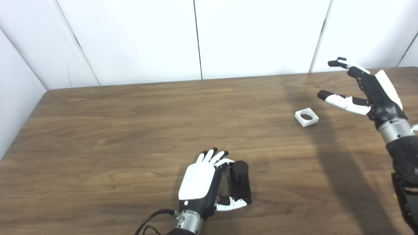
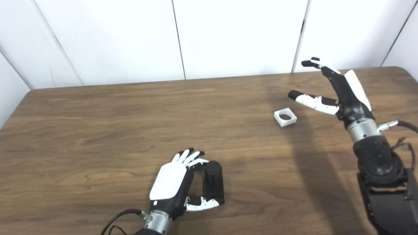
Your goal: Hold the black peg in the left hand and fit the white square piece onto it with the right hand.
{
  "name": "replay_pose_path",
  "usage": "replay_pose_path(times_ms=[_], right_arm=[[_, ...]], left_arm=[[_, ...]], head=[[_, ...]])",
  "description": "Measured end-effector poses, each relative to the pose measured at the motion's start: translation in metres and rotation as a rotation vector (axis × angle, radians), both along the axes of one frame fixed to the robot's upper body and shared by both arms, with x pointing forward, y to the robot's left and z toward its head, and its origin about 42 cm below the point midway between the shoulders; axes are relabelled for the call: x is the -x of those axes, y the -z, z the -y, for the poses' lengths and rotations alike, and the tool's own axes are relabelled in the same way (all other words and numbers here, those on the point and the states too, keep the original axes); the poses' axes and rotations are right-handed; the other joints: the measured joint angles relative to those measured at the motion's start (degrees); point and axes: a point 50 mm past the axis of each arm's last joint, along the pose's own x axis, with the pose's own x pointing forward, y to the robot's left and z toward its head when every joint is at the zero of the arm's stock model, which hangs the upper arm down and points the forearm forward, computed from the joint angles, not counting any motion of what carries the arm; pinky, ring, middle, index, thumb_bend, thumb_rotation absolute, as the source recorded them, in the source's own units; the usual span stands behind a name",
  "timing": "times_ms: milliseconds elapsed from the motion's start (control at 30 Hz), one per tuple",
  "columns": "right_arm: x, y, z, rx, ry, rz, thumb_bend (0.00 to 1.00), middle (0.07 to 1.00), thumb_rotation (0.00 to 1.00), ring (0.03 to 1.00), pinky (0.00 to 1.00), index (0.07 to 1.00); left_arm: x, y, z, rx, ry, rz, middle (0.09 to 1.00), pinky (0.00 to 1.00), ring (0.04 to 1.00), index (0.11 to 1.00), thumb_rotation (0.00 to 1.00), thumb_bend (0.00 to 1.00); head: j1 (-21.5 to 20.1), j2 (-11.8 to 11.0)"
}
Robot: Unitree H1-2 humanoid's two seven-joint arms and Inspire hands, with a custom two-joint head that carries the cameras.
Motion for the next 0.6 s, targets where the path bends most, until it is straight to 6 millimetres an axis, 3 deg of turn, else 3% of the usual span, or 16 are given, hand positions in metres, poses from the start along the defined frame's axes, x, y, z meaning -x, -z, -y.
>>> replay_pose_path(times_ms=[167, 367, 600], right_arm=[[-0.019, -0.013, 0.008, 0.164, -0.005, -0.038, 0.91, 0.952, 0.39, 1.0, 0.96, 0.786], [-0.045, -0.042, -0.014, 0.311, -0.089, -0.094, 0.96, 0.974, 0.28, 1.0, 0.97, 0.717], [-0.063, -0.042, -0.021, 0.425, -0.129, -0.215, 0.97, 0.962, 0.21, 1.0, 1.0, 0.684]], left_arm=[[0.0, 0.0, 0.0, 0.004, -0.003, -0.001, 0.907, 0.99, 0.98, 0.669, 0.32, 0.74], [0.0, 0.0, 0.0, 0.024, -0.006, -0.01, 0.901, 0.98, 0.973, 0.652, 0.28, 0.75], [-0.001, 0.0, -0.001, 0.031, -0.009, -0.015, 0.909, 1.0, 0.982, 0.661, 0.28, 0.75]], head=[[0.0, 0.0], [-2.1, -0.3], [-2.2, -0.4]])
